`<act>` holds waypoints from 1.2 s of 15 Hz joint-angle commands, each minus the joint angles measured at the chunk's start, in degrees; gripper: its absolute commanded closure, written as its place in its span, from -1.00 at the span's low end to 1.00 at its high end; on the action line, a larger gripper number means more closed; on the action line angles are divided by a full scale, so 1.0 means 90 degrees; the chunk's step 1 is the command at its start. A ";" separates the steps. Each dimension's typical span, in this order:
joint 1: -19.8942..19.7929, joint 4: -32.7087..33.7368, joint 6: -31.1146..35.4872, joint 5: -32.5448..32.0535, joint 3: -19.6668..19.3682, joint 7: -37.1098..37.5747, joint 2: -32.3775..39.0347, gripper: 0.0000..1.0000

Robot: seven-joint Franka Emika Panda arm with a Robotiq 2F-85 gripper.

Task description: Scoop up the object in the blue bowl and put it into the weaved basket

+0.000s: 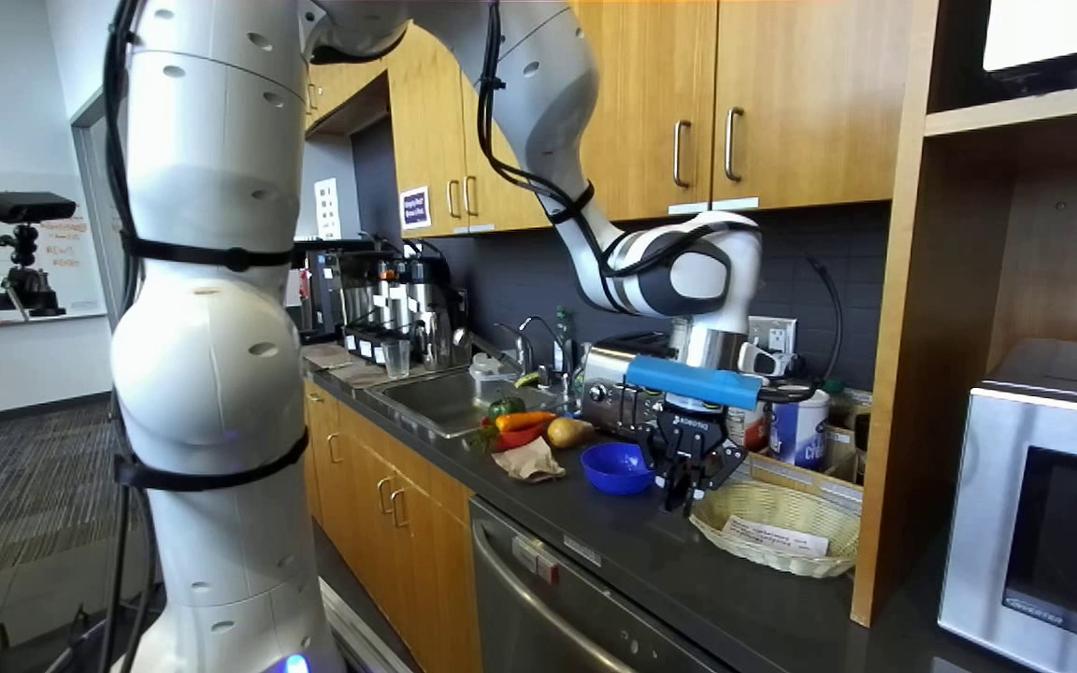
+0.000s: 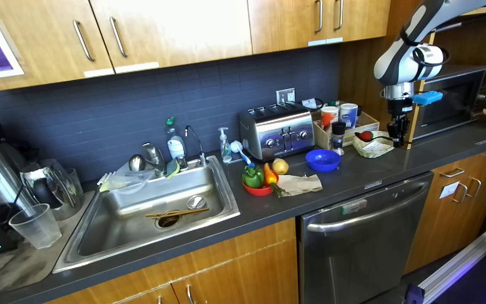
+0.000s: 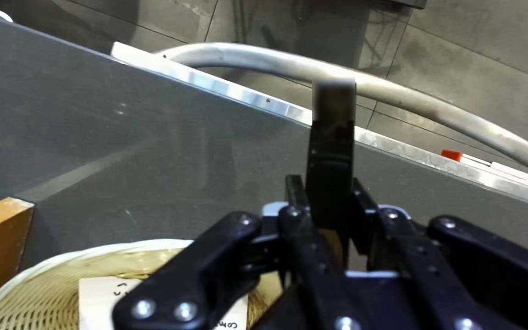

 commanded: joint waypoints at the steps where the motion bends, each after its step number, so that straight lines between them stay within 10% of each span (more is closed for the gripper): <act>1: -0.0129 -0.0075 0.0097 0.0519 0.0006 -0.0389 -0.0046 0.87; 18: -0.0483 -0.0021 0.0009 0.2557 0.0011 -0.2059 0.0209 0.87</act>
